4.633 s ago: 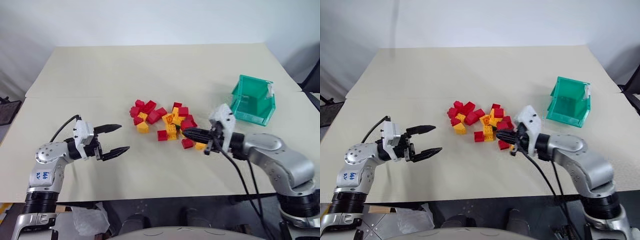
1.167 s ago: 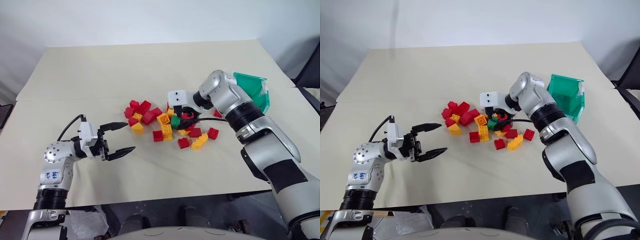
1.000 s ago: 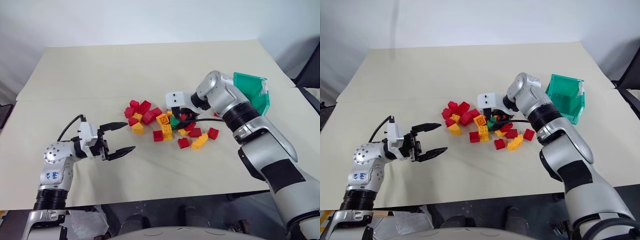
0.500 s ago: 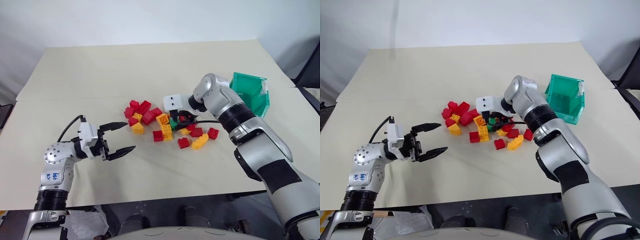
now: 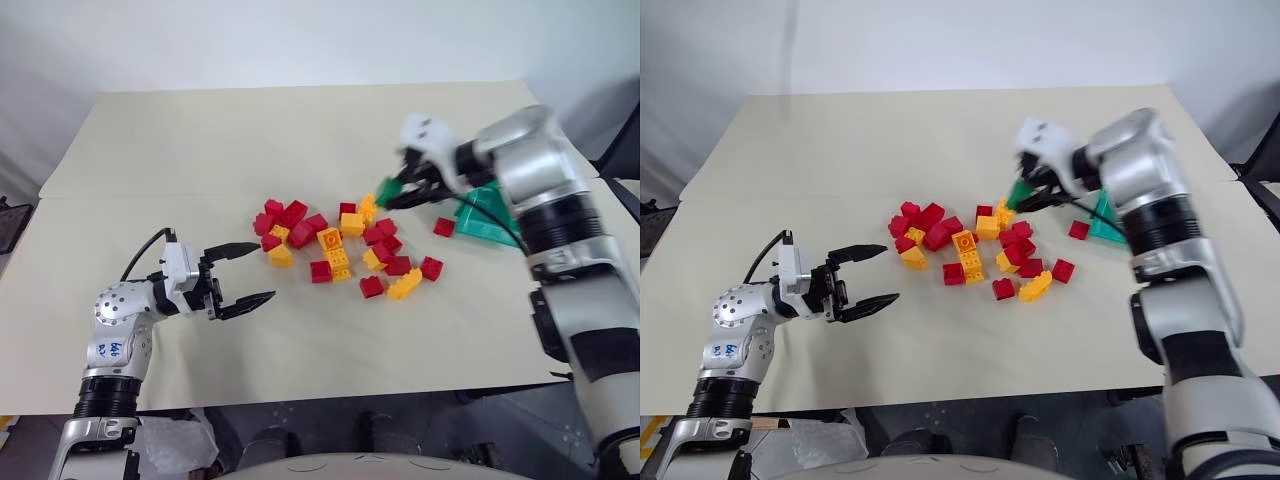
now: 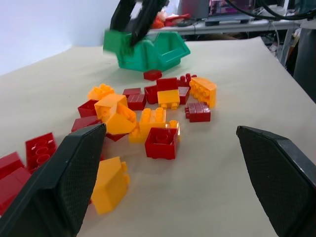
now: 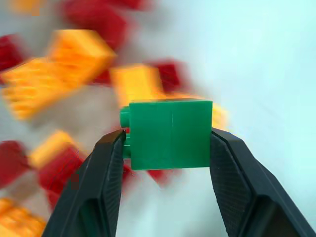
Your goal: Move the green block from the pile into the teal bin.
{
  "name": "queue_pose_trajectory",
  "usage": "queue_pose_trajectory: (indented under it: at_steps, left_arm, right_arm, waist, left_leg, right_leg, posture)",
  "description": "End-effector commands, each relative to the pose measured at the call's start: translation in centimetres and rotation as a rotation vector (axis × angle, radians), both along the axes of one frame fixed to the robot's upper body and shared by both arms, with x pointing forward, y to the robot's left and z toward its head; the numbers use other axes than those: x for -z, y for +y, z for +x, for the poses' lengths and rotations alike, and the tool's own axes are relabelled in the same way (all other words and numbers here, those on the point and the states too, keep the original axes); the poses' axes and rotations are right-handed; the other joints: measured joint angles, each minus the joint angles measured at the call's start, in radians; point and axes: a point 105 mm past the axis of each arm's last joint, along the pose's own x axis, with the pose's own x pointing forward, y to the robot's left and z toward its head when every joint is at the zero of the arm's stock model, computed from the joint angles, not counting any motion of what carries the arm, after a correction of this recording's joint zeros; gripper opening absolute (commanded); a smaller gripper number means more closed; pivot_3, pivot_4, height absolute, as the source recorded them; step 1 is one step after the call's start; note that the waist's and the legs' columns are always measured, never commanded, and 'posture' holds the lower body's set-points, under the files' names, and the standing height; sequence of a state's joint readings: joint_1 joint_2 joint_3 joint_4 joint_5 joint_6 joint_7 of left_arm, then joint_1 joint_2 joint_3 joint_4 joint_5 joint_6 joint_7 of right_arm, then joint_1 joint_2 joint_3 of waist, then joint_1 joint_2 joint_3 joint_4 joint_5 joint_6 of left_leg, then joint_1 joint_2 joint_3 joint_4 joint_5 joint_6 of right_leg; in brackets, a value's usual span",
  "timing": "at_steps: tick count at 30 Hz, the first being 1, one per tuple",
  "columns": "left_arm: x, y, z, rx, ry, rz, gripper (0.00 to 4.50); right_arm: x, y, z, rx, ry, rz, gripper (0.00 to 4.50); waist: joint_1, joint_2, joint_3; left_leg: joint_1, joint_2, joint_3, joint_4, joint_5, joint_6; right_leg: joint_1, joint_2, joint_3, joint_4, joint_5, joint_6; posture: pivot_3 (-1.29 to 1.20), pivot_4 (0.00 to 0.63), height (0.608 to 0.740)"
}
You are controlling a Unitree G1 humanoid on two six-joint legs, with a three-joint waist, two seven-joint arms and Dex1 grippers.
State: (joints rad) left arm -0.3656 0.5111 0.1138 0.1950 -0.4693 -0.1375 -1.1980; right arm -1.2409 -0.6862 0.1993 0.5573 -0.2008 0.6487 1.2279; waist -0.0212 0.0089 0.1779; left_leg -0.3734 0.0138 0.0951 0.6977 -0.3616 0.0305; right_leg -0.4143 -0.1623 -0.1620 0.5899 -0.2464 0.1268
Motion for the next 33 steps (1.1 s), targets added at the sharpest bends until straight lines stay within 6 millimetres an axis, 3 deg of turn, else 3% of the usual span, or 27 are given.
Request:
queue_pose_trajectory:
  at_steps: [1, 2, 5, 7, 16, 23, 30, 33]
  left_arm:
    - [-2.4, -1.5, 0.3, 0.037, -0.084, -0.002, 4.50]
    - [-2.7, -1.8, 0.5, 0.041, -0.088, -0.005, 4.50]
    - [-4.5, -4.2, 2.0, 0.057, -0.071, 0.001, 4.50]
    - [-5.0, -5.2, 3.1, 0.030, -0.055, 0.023, 4.50]
    - [-6.5, -7.6, 5.3, 0.013, -0.055, 0.056, 4.50]
    - [-6.3, -7.6, 5.4, -0.005, -0.045, 0.064, 4.50]
    - [-5.2, -6.3, 5.1, -0.066, -0.009, 0.079, 4.50]
    - [-5.1, -5.5, 4.3, -0.070, -0.018, 0.069, 4.50]
  right_arm:
    - [-3.2, -3.3, -0.4, 0.158, -0.136, 0.062, 2.09]
    - [-3.5, -4.1, -0.4, 0.195, -0.151, 0.066, 2.09]
    - [-3.4, -9.4, -0.8, 0.401, -0.207, 0.006, 2.09]
    - [-2.4, -10.6, -0.5, 0.439, -0.207, -0.014, 2.09]
    - [2.6, -11.9, 1.9, 0.518, -0.161, 0.039, 2.09]
    - [1.8, -12.1, 1.9, 0.494, -0.187, 0.033, 4.41]
    - [0.5, -13.0, 0.1, 0.490, -0.219, 0.033, 4.46]
    - [0.3, -11.9, -1.3, 0.406, -0.249, 0.094, 4.46]
  waist:
    - [-0.003, 0.000, 0.000]
    - [-0.005, 0.000, 0.000]
    - [-0.006, 0.000, 0.000]
    - [-0.006, 0.000, 0.000]
    - [-0.017, 0.000, 0.001]
    - [-0.007, 0.004, 0.003]
    - [-0.005, 0.004, 0.003]
    - [-0.004, 0.004, 0.003]
  left_leg:
    - [0.000, 0.000, 0.000, 0.000, 0.000, 0.000]
    - [0.000, 0.000, 0.001, 0.000, 0.000, 0.000]
    - [0.001, 0.000, 0.001, 0.000, 0.000, 0.000]
    - [0.001, -0.001, 0.004, 0.000, 0.000, 0.000]
    - [0.002, 0.001, 0.011, -0.001, 0.001, -0.001]
    - [0.001, 0.001, 0.010, -0.001, 0.002, -0.001]
    - [0.001, 0.000, 0.008, -0.001, 0.001, -0.001]
    - [0.001, 0.001, 0.007, -0.001, 0.001, -0.001]
  right_leg:
    - [0.000, 0.000, 0.000, 0.000, 0.000, 0.000]
    - [0.000, 0.000, 0.000, 0.000, 0.000, 0.000]
    - [0.000, 0.001, 0.001, 0.000, 0.000, 0.000]
    - [0.000, 0.000, 0.001, 0.000, 0.000, 0.000]
    - [0.000, 0.002, 0.002, 0.000, 0.000, 0.000]
    - [0.000, 0.002, 0.002, 0.000, 0.000, 0.000]
    - [0.000, 0.001, 0.001, 0.000, 0.000, 0.000]
    - [0.000, 0.001, 0.001, 0.000, 0.000, 0.000]
  posture:
    - [0.00, 0.150, 0.740]
    - [0.00, 0.150, 0.740]
    - [0.00, 0.150, 0.740]
    - [0.00, 0.150, 0.740]
    - [0.00, 0.150, 0.740]
    - [0.00, 0.150, 0.740]
    - [0.00, 0.150, 0.740]
    - [0.00, 0.150, 0.740]
